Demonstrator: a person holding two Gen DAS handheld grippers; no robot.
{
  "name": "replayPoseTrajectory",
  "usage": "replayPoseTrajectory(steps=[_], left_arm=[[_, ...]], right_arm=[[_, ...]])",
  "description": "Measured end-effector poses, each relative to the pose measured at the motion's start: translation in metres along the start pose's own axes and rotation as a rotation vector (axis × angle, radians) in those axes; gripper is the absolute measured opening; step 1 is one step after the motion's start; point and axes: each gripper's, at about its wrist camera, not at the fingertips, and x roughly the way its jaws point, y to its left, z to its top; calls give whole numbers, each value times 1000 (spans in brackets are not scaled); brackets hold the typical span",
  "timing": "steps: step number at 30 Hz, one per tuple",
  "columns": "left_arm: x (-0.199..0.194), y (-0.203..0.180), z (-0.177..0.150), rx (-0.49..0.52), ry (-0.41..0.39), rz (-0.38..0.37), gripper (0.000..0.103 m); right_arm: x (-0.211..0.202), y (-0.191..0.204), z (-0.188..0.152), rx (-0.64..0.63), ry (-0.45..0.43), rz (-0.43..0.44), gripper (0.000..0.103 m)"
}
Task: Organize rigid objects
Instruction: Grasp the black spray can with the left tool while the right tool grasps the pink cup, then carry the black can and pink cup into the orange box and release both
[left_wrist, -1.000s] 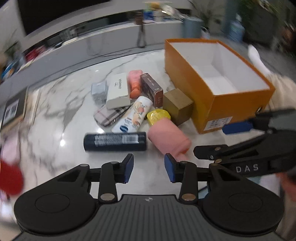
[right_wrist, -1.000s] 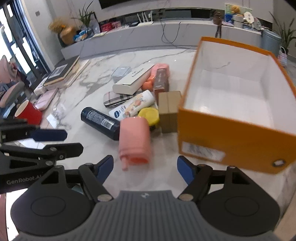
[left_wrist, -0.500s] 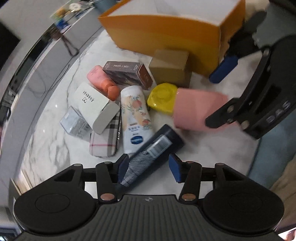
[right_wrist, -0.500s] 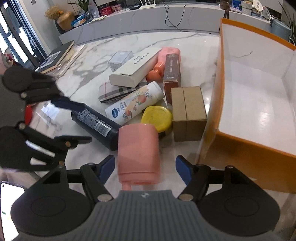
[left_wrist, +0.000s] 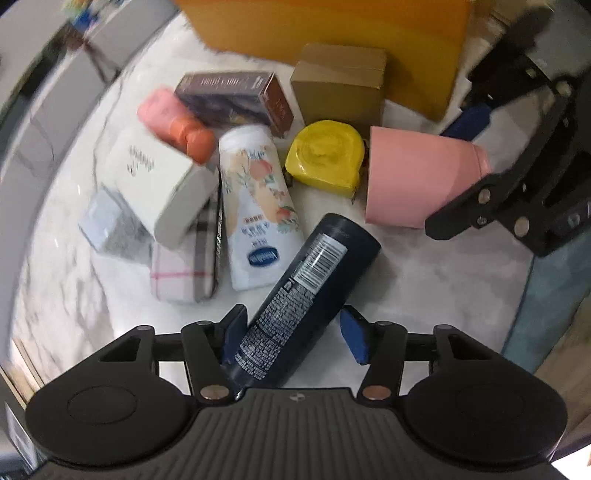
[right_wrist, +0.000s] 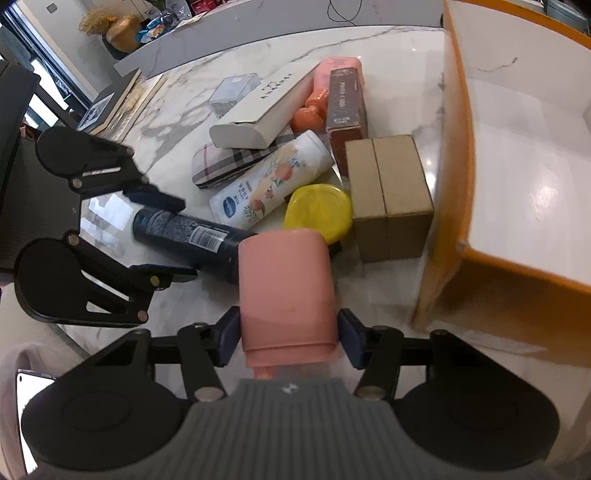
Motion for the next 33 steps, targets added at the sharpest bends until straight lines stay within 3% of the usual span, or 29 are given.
replayPoseTrajectory(steps=[6, 9, 17, 19, 21, 25, 33], left_arm=[[1, 8, 4, -292, 93, -140, 50], [6, 7, 4, -389, 101, -188, 51], [10, -1, 11, -425, 68, -135, 59], [9, 4, 9, -428, 74, -130, 57], [7, 9, 8, -436, 76, -137, 49], [8, 8, 11, -470, 77, -124, 48], [-15, -13, -6, -553, 22, -72, 47]], right_arm=[[-9, -5, -12, 22, 13, -27, 56], [-12, -8, -18, 27, 29, -35, 57], [-16, -16, -14, 37, -24, -5, 63], [-15, -19, -11, 49, -26, 5, 63], [-11, -20, -9, 56, -14, 13, 62], [-6, -20, -10, 62, -1, 33, 56], [-24, -16, -16, 30, -52, 41, 56]])
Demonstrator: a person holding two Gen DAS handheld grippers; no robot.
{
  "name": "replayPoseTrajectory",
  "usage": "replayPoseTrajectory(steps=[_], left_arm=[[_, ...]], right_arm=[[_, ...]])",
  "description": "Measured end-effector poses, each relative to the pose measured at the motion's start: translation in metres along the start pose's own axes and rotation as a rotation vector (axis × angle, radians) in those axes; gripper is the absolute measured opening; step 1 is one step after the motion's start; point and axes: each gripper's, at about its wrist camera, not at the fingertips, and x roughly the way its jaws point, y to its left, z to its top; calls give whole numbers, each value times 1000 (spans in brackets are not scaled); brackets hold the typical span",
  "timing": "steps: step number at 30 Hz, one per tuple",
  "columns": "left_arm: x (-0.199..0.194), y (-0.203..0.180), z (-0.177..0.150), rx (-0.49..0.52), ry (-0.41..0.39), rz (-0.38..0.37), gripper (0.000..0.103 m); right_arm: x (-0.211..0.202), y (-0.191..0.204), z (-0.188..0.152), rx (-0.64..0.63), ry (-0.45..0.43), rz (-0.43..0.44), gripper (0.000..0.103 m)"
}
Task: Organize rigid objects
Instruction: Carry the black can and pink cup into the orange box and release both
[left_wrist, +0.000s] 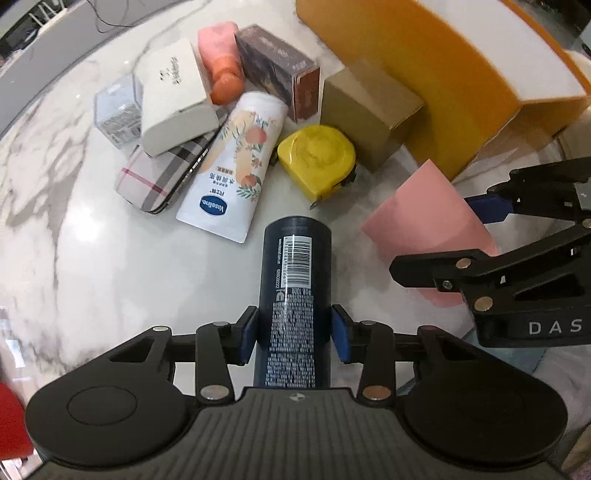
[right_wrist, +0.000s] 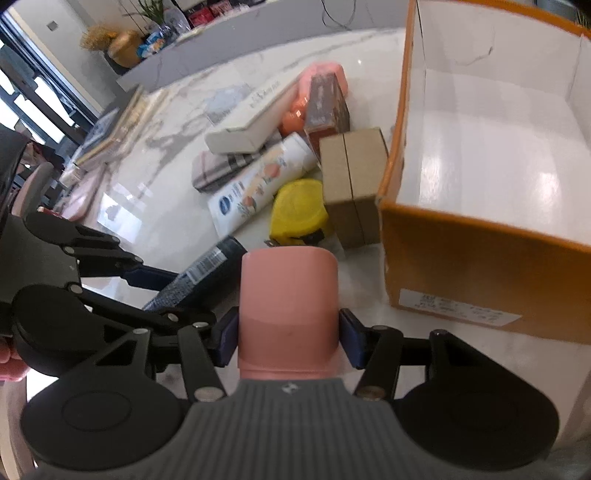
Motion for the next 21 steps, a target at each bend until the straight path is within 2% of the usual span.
replayPoseTrajectory(steps=[5, 12, 17, 21], left_arm=[[-30, -13, -7, -28, -52, 22, 47], [-84, -42, -5, -5, -142, 60, 47], [-129, -60, 19, -3, -257, 58, 47], [-154, -76, 54, -15, -338, 3, 47]], right_arm=[[-22, 1, -4, -9, -51, 16, 56], [-76, 3, -5, -32, -162, 52, 56], [-124, -15, 9, 0, -282, 39, 56], [-153, -47, 29, 63, -346, -30, 56]])
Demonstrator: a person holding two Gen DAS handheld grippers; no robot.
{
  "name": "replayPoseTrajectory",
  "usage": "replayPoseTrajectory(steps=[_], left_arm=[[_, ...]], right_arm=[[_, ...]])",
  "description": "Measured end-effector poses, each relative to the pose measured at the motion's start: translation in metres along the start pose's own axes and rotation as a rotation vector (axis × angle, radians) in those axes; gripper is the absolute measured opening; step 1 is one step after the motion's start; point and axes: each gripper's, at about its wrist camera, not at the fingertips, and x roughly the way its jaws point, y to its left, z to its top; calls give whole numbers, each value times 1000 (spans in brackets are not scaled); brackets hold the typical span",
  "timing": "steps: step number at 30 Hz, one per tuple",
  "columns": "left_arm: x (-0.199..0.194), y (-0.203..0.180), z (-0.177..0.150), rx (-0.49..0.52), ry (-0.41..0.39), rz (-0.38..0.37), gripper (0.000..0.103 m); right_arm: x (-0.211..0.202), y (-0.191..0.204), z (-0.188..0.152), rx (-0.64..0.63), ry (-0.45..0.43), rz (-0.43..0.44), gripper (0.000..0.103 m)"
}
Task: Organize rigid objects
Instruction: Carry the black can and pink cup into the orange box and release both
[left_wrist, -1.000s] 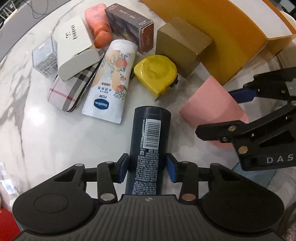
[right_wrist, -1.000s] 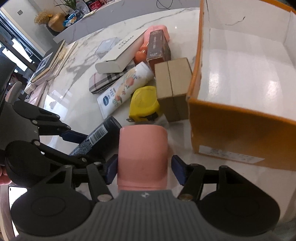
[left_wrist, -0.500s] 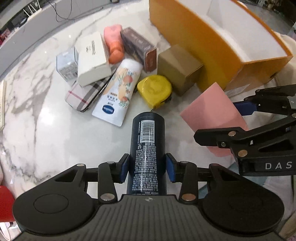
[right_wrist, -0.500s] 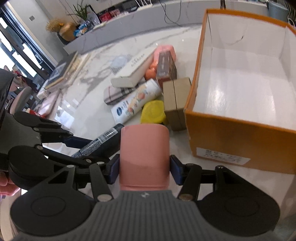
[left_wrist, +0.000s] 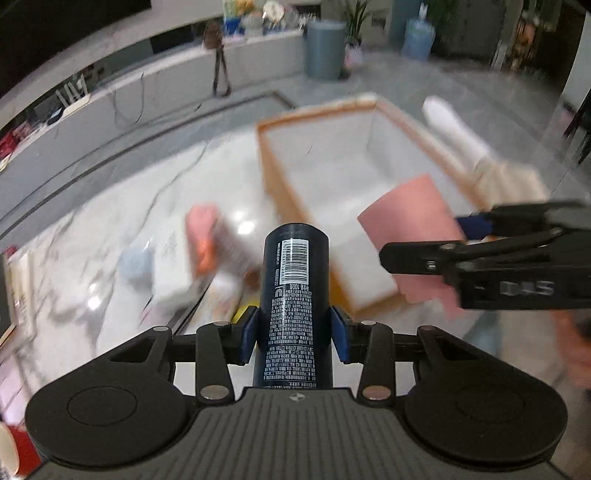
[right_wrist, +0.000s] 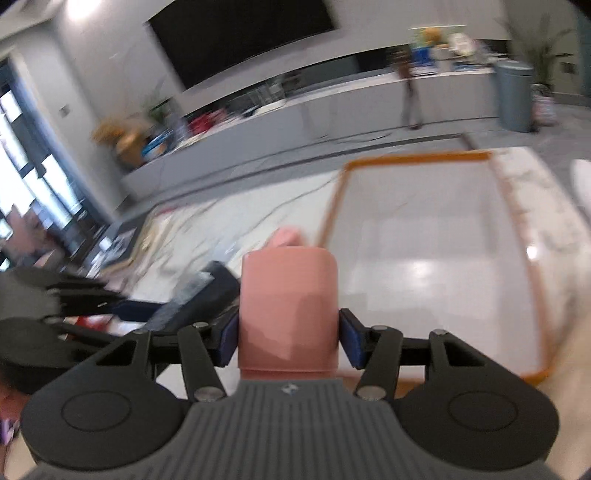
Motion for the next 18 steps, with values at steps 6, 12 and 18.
replayPoseTrajectory(steps=[6, 12, 18], left_arm=[[36, -29, 52, -99, 30, -119, 47], [95, -43, 70, -144, 138, -102, 47], [129, -45, 71, -111, 199, -55, 47]], right_arm=[[8, -52, 33, 115, 29, -54, 56], [42, -90, 37, 211, 154, -72, 56], [76, -106, 33, 253, 263, -65, 56]])
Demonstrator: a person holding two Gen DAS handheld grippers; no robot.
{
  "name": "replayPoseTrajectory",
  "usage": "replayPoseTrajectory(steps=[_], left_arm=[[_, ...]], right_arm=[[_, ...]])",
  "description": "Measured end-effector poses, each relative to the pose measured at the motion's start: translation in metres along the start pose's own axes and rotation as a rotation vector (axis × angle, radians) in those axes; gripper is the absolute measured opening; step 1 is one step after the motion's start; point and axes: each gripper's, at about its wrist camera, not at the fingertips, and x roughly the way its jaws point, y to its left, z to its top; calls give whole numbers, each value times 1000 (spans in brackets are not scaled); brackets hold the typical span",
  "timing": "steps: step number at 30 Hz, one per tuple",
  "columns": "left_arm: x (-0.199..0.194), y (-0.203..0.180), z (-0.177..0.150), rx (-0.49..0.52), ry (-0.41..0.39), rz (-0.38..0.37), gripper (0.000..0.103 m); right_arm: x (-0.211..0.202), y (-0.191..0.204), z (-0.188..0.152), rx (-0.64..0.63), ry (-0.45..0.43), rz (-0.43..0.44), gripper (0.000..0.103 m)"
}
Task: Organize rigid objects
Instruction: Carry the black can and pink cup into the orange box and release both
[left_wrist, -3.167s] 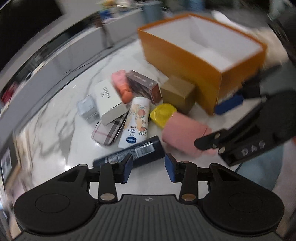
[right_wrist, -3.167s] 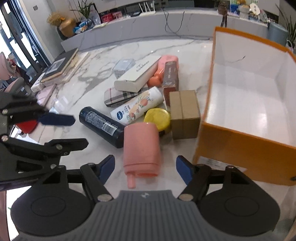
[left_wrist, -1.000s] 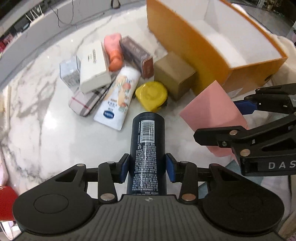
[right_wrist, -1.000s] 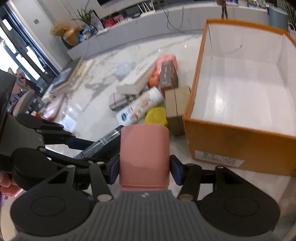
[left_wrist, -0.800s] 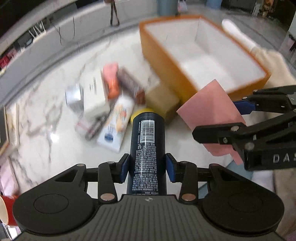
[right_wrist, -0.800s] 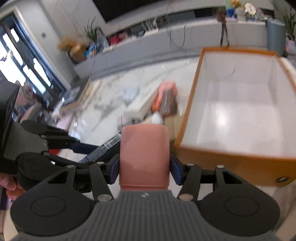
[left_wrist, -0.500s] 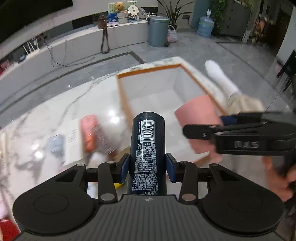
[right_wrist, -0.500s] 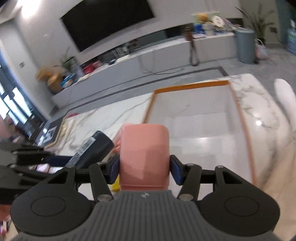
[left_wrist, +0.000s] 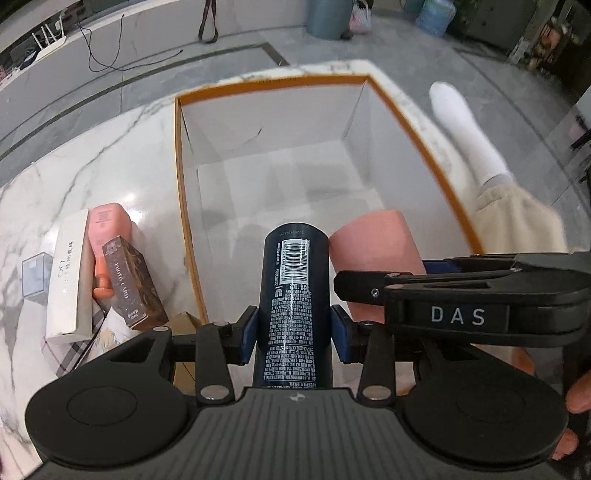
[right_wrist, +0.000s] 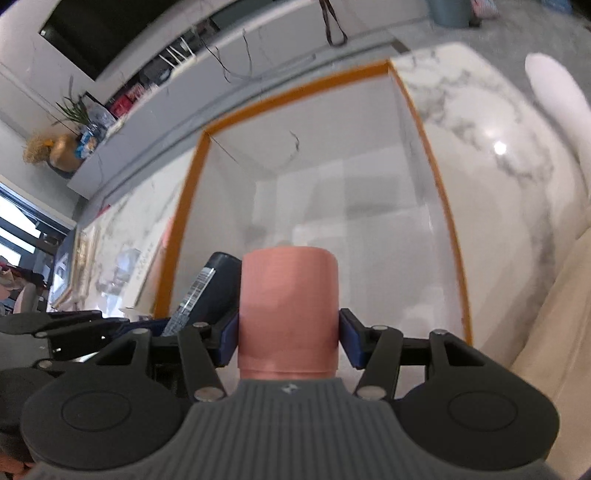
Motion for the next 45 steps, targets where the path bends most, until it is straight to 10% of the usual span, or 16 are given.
replayPoseTrajectory(steps=[14, 36, 45], left_arm=[[48, -36, -4, 215, 121, 237, 47], [-37, 14, -28, 151, -64, -7, 48], [-52, 43, -30, 46, -135, 23, 48]], right_arm=[[53, 6, 3, 10, 132, -91, 56], [78, 11, 5, 14, 224, -120, 56], [90, 34, 2, -39, 250, -133, 56]])
